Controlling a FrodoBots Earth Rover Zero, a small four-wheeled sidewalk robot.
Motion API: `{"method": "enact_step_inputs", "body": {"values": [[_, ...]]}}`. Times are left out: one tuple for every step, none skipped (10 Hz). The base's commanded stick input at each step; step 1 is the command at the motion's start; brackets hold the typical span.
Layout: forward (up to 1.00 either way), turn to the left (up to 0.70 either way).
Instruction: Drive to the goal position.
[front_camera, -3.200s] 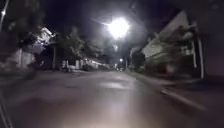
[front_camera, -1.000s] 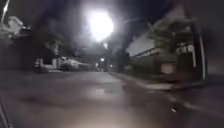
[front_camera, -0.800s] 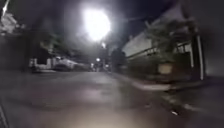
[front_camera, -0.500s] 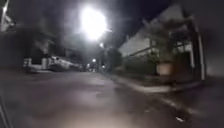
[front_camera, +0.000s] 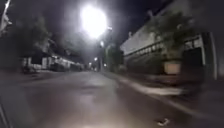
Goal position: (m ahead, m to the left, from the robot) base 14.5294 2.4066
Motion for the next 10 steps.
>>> {"method": "enact_step_inputs", "body": {"values": [[0.7, 0.0], [0.7, 0.0], [0.7, 0.0], [0.7, 0.0], [0.7, 0.0], [0.7, 0.0], [0.7, 0.0], [0.7, 0.0], [0.7, 0.0], [0.7, 0.0]]}}
